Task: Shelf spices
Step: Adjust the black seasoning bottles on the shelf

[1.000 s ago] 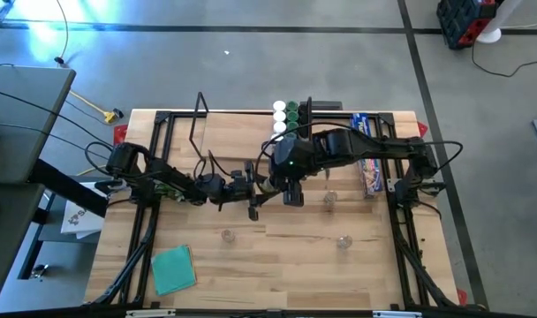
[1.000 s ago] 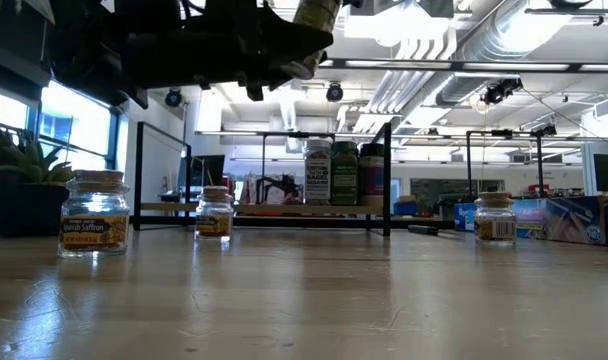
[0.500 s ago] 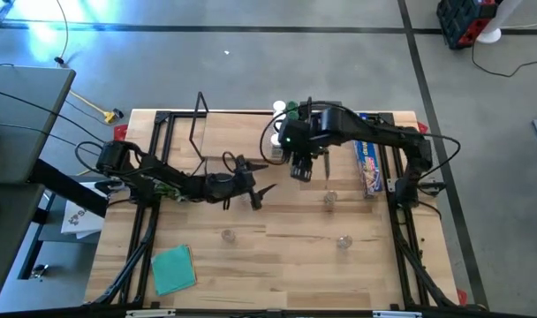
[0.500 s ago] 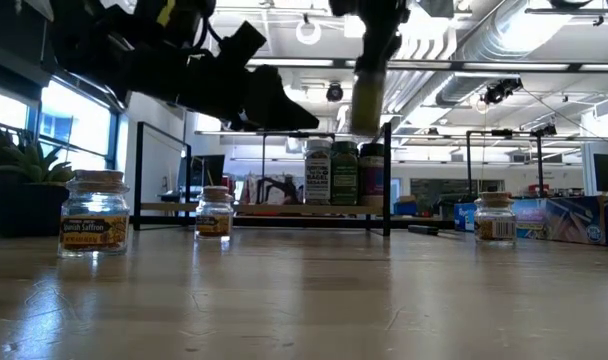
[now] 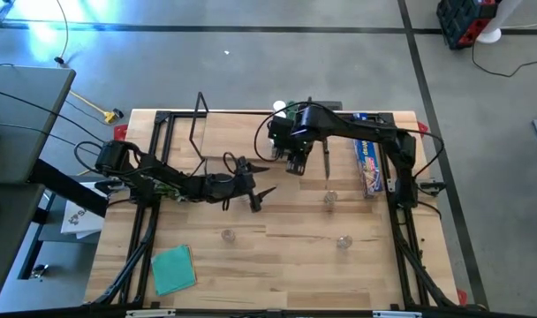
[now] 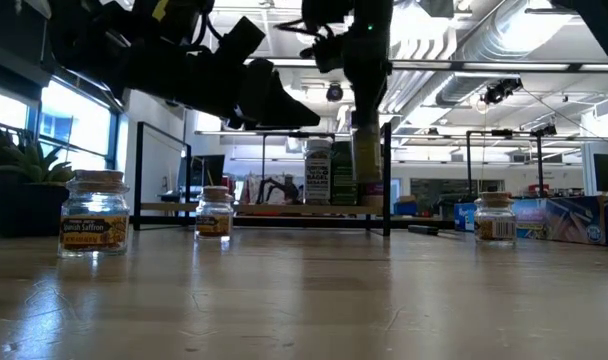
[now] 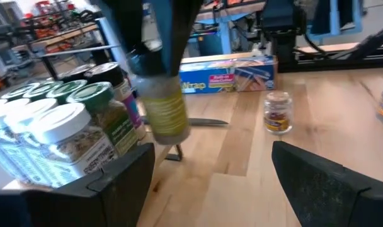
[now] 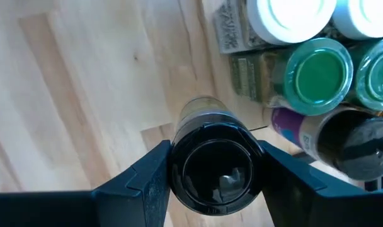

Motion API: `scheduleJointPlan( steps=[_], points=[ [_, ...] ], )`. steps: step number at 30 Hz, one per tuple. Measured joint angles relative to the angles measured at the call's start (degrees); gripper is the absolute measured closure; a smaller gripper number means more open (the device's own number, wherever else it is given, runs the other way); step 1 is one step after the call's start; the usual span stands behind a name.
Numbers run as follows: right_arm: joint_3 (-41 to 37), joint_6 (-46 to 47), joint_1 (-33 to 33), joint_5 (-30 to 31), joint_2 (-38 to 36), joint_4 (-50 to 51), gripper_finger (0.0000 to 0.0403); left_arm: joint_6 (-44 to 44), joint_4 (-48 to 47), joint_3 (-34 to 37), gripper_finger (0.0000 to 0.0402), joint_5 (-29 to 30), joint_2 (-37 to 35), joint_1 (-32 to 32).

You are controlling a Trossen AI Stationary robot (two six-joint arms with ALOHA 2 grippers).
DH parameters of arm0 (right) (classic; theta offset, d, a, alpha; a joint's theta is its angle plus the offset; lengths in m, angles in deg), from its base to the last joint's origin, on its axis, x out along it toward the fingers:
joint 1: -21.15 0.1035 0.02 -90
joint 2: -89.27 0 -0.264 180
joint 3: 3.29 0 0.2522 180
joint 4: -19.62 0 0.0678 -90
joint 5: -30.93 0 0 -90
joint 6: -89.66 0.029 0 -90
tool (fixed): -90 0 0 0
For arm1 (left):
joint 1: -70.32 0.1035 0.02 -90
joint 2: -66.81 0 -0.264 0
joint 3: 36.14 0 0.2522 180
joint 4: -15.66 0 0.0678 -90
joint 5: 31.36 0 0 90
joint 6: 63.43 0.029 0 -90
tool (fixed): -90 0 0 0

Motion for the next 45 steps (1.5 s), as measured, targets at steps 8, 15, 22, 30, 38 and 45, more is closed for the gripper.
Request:
scheduleJointPlan(
  steps=[8, 15, 22, 30, 38, 45],
  points=[
    [0.0, -0.6, -0.92, 2.2, 1.77, 0.51, 0.021, -0.02, 0.07, 0.0, 0.0087, -1.69, 0.0, -0.04],
    [0.0, 0.51, -1.99, 2.62, 2.06, -0.07, 0.021, -0.52, 0.07, 0.0, 0.0087, -1.69, 0.0, -0.04],
    [0.0, 0.52, -2.83, 4.0, 2.06, -0.42, 0.021, -0.98, 0.07, 0.0, 0.0087, -2.08, 0.0, -0.04],
    [0.0, 0.5, -3.21, 4.11, 2.06, -0.57, 0.021, -0.97, 0.07, 0.0, 0.0087, -2.11, 0.0, -0.07],
    [0.0, 0.61, -3.79, 4.12, 2.19, -1.8, 0.0206, -1.31, 0.07, 0.0, 0.0087, -3.6, 0.0, -0.07],
    [0.0, 0.6, -4.05, 4.16, 2.2, -1.93, 0.0203, -1.32, 0.09, 0.0, 0.0087, -3.62, 0.0, -0.07]
  ],
)
